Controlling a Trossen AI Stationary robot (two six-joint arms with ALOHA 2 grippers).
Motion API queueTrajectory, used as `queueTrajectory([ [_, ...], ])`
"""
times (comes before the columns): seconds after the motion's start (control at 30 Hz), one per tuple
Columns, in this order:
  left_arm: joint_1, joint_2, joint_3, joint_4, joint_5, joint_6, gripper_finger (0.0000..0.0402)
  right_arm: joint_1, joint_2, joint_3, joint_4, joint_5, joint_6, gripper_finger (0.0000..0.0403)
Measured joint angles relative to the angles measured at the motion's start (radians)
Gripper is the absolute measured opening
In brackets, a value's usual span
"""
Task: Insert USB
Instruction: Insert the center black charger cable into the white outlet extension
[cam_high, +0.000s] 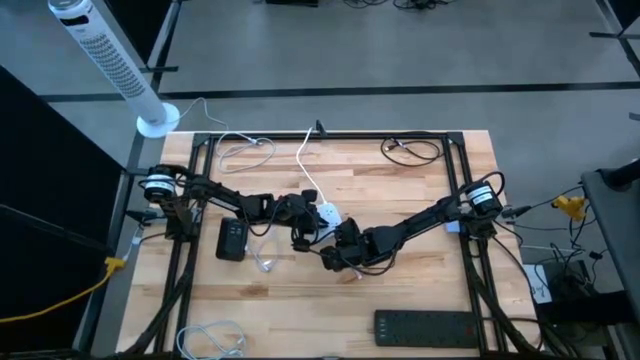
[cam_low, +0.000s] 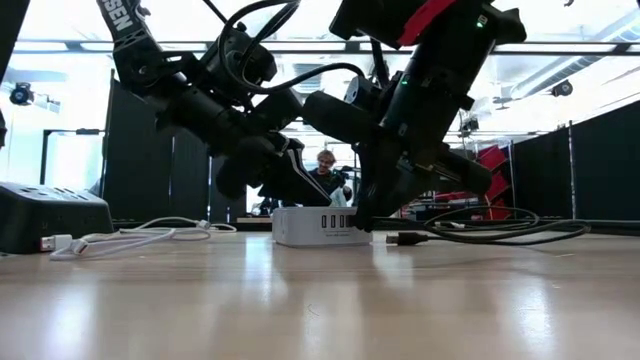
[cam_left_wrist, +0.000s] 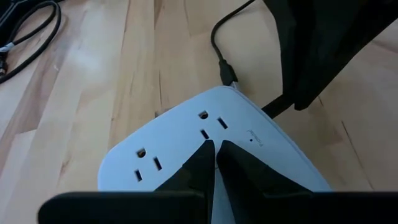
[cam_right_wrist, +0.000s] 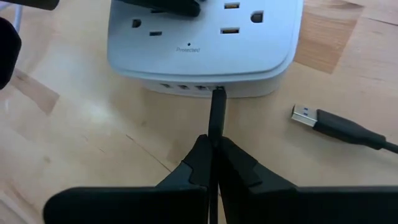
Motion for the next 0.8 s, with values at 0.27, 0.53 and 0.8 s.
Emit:
queueTrajectory([
  [0.27, -0.002, 0.000, -0.001, 0.000, 0.015, -0.003, 0.0023, -0.008, 0.001, 0.000, 0.005, 0.015, -0.004, 0.0001],
  [0.53, -0.004, 0.000, -0.001, 0.000, 0.020, -0.002, 0.0023, -0.009, 0.002, 0.000, 0.011, 0.037, -0.044, 0.0028],
  [0.8, -0.005, 0.000, -0.001, 0.000, 0.026, 0.000, 0.0023, 0.014, -0.030, 0.004, 0.016, 0.019, -0.137, 0.0151],
])
